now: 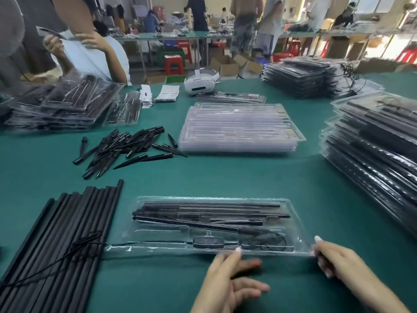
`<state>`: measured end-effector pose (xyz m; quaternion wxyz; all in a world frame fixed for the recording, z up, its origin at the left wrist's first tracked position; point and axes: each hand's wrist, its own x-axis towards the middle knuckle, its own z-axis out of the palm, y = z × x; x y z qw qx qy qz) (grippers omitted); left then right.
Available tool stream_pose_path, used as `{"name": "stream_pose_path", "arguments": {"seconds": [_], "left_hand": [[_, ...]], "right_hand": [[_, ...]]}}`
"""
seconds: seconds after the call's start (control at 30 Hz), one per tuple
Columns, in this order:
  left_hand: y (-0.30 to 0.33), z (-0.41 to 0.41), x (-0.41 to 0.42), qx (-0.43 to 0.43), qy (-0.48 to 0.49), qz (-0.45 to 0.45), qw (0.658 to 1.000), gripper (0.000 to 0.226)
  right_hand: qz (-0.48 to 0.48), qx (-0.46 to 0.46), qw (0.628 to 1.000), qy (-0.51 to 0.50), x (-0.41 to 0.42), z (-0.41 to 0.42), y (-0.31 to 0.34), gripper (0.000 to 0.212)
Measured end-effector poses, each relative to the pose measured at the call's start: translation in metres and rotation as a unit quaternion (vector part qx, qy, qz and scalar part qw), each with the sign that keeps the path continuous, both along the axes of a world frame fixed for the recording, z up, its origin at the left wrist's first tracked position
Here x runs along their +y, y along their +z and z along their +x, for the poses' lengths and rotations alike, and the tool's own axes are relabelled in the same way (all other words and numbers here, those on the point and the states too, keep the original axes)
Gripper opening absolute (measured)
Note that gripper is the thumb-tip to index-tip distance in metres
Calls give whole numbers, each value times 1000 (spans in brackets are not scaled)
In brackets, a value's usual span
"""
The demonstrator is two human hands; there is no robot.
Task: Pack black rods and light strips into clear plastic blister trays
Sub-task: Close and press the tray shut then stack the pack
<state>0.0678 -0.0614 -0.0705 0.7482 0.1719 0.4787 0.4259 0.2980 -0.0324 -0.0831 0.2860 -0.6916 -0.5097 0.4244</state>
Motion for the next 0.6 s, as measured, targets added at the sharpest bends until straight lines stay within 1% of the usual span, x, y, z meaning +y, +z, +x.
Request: {"name": "stream_pose_path", "arguments": {"seconds": [0.07,0.2,0.27,0.33,0.47,0.6], "left_hand": [[1,8,13,0,31,8,999,24],[-3,21,28,12,57,50,997,24],[-4,25,31,2,81,58,995,21],[-6,27,35,-4,91,72,993,20],[-8,29,43,-2,89,70,994,23],[-12,29,45,-16,72,70,995,22]], "right_hand": [[-20,84,996,-30,6,-9,-1,43],[-44,188,981,-1,13,-27,-3,37],[-32,248,968,-21,16,-32,-4,38],[0,293,954,-56,21,-38,-6,40],[98,289,946,-109,26,-49,-13,44],[153,268,941,-142,24,-54,-21,45]]}}
